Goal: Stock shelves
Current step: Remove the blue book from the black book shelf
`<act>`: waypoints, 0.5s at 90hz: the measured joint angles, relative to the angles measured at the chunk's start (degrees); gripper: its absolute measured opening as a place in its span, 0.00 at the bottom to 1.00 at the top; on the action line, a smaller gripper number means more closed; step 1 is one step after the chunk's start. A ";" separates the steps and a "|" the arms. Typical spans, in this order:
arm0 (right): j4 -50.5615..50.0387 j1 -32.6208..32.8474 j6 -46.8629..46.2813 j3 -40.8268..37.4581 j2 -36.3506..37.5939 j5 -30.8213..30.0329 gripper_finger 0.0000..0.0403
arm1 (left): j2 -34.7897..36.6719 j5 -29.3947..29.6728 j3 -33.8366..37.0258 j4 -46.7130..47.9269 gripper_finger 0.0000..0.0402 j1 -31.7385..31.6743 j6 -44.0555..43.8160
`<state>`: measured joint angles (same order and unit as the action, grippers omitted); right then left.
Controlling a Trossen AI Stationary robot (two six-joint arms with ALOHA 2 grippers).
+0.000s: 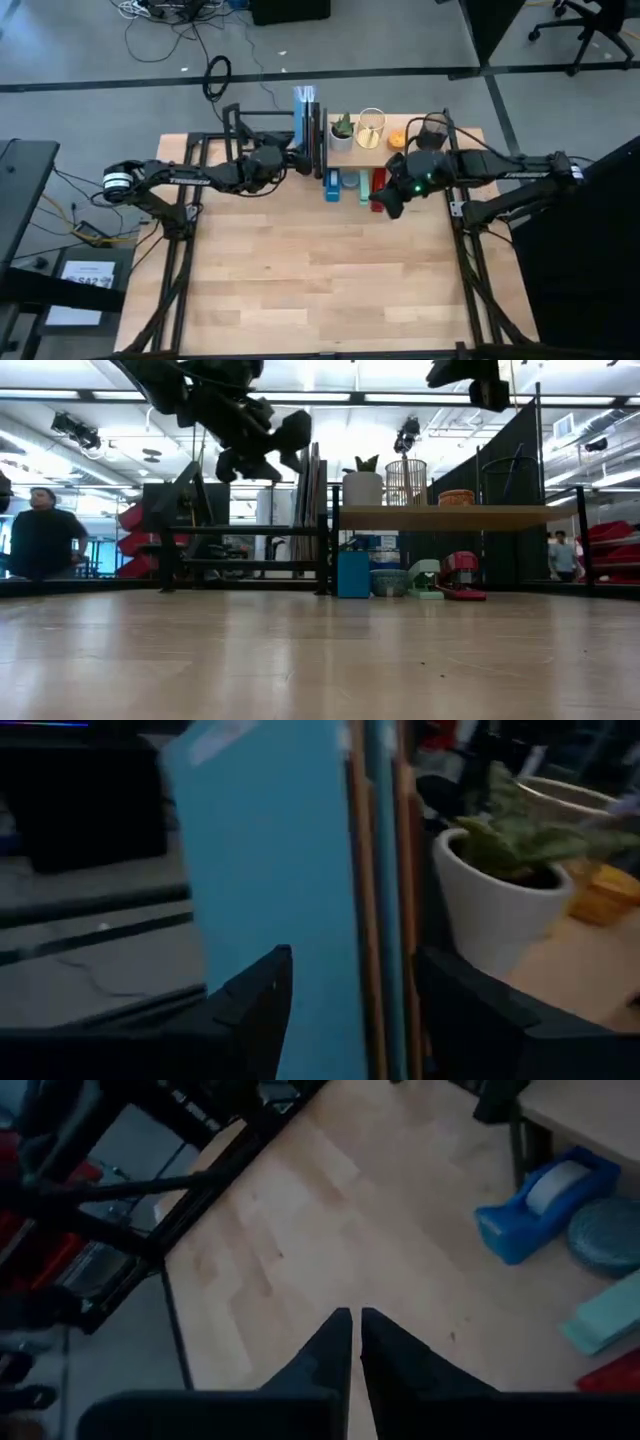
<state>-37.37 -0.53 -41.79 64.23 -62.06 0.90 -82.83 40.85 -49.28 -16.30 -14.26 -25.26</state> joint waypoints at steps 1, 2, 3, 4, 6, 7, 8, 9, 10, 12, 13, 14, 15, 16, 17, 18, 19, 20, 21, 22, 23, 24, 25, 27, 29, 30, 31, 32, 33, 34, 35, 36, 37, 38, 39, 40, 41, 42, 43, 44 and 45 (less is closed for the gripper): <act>0.02 -0.19 0.25 0.00 0.00 0.36 0.00 | -0.03 0.01 0.00 0.18 0.47 0.00 -0.15; 0.05 -0.37 0.48 0.00 0.00 0.72 0.00 | -0.09 0.03 0.00 0.32 0.47 0.00 -0.31; 0.05 -0.54 0.64 0.00 0.00 1.07 0.00 | -0.19 0.05 0.00 0.46 0.47 0.00 -0.47; 0.04 -0.72 0.81 0.00 0.00 1.36 0.00 | -0.32 0.08 0.00 0.58 0.47 0.00 -0.65; 0.02 -1.08 1.14 0.00 0.00 1.88 0.00 | -0.55 0.20 0.00 0.66 0.47 0.00 -1.03; 0.02 -1.27 1.29 0.00 0.00 2.12 0.00 | -0.64 0.28 0.00 0.70 0.47 0.00 -1.24; 0.02 -1.47 1.44 0.00 0.00 2.35 0.00 | -0.71 0.38 0.00 0.79 0.47 0.00 -1.58; 0.02 -1.62 1.56 0.00 0.00 2.55 0.00 | -0.79 0.49 0.00 0.87 0.47 0.00 -1.86; 0.02 -1.76 1.68 0.00 0.00 2.74 0.00 | -0.87 0.61 0.00 0.91 0.47 0.00 -2.05; 0.02 -2.07 1.96 0.00 0.00 3.04 0.00 | -0.96 0.75 0.00 1.07 0.47 0.00 -2.28; 0.00 -2.25 2.08 0.00 0.00 3.15 0.00 | -1.03 0.83 0.00 1.06 0.47 0.00 -2.33; 0.02 -2.34 2.19 0.00 0.00 3.32 0.00 | -1.13 0.93 0.00 0.95 0.47 0.00 -2.34; 0.02 -2.45 2.33 0.00 0.01 3.48 0.00 | -1.23 1.02 0.00 0.79 0.47 0.00 -2.35; 0.02 -2.62 2.49 0.00 0.02 3.62 0.00 | -1.33 1.05 0.00 0.55 0.47 0.00 -2.39; 0.02 -2.72 2.61 0.00 0.02 3.70 0.00 | -1.41 1.08 0.00 0.33 0.47 0.00 -2.41; 0.00 -2.81 2.72 0.00 0.02 3.77 0.00 | -1.48 1.10 0.00 0.11 0.47 0.00 -2.42; -0.01 -2.93 2.86 0.00 0.02 3.83 0.00 | -1.56 1.11 -0.02 -0.10 0.47 0.00 -2.42; -0.01 -3.04 2.96 0.00 0.02 3.89 0.00 | -1.63 1.13 -0.02 -0.28 0.47 0.00 -2.44; 0.00 -3.13 3.02 0.00 0.02 3.91 0.00 | -1.70 1.15 -0.02 -0.43 0.47 0.00 -2.47; -0.01 -3.24 3.07 0.00 0.02 3.96 0.00 | -1.80 1.18 -0.02 -0.67 0.47 0.00 -2.47; -0.02 -3.35 3.12 0.00 0.02 4.03 0.00 | -1.87 1.20 -0.02 -0.84 0.47 0.00 -2.47; -0.03 -3.43 3.15 0.00 0.02 4.15 0.00 | -1.90 1.23 -0.02 -0.96 0.47 0.00 -2.47; -0.04 -3.54 3.20 0.00 0.02 4.28 0.00 | -1.93 1.23 -0.02 -1.03 0.47 0.01 -2.48; -0.04 -3.75 3.31 0.00 0.02 4.56 0.00 | -1.99 1.23 -0.02 -1.07 0.47 0.04 -2.49; -0.07 -3.95 3.36 0.00 0.02 4.78 0.00 | -2.03 1.22 -0.02 -0.91 0.47 0.04 -2.49; -0.09 -4.01 3.39 0.00 0.02 4.86 0.00 | -2.05 1.23 -0.02 -0.77 0.47 0.04 -2.49; -0.12 -4.07 3.41 0.00 0.02 4.91 0.00 | -2.05 1.23 -0.02 -0.67 0.47 0.04 -2.51; -0.15 -4.09 3.42 0.00 0.02 4.92 0.00 | -2.05 1.24 -0.02 -0.57 0.47 0.04 -2.57; -0.18 -4.14 3.44 0.00 0.02 4.93 0.00 | -2.05 1.27 -0.02 -0.50 0.47 0.04 -2.68; -0.21 -4.18 3.45 0.00 0.02 4.95 0.00 | -2.04 1.31 -0.02 -0.45 0.47 0.04 -2.76; -0.25 -4.21 3.45 0.00 0.02 4.95 0.00 | -2.03 1.35 -0.02 -0.41 0.47 0.04 -2.84; -0.27 -4.25 3.45 0.00 0.02 4.95 0.00 | -2.03 1.41 -0.02 -0.31 0.47 0.04 -2.96; -0.30 -4.29 3.45 0.00 0.02 4.97 0.00 | -2.02 1.50 -0.04 -0.19 0.47 0.05 -3.11; -0.30 -4.32 3.45 0.00 0.02 4.97 0.00 | -2.01 1.59 -0.07 -0.05 0.47 0.06 -3.27; -0.30 -4.34 3.45 0.00 0.02 4.97 0.00 | -1.99 1.67 -0.07 0.13 0.47 0.05 -3.37; -0.28 -4.36 3.45 0.00 0.02 4.97 0.00 | -1.99 1.78 -0.07 0.31 0.47 0.04 -3.47; -0.27 -4.38 3.46 0.00 0.02 4.97 0.00 | -1.99 1.92 -0.07 0.49 0.47 0.02 -3.55; -0.25 -4.40 3.47 0.00 0.02 4.98 0.00 | -1.99 1.99 -0.07 0.69 0.47 0.00 -3.63; -0.26 -4.42 3.46 0.00 0.02 4.99 0.00 | -1.99 2.05 -0.07 0.89 0.47 -0.04 -3.70; -0.27 -4.43 3.45 0.00 0.02 4.99 0.00 | -1.99 2.06 -0.07 1.06 0.47 -0.09 -3.71; -0.28 -4.45 3.45 0.00 0.02 4.99 0.00 | -1.99 2.06 -0.07 1.18 0.47 -0.15 -3.72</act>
<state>-37.65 -4.97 -38.35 64.23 -62.04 5.89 -84.82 42.92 -49.34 -15.12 -14.41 -28.98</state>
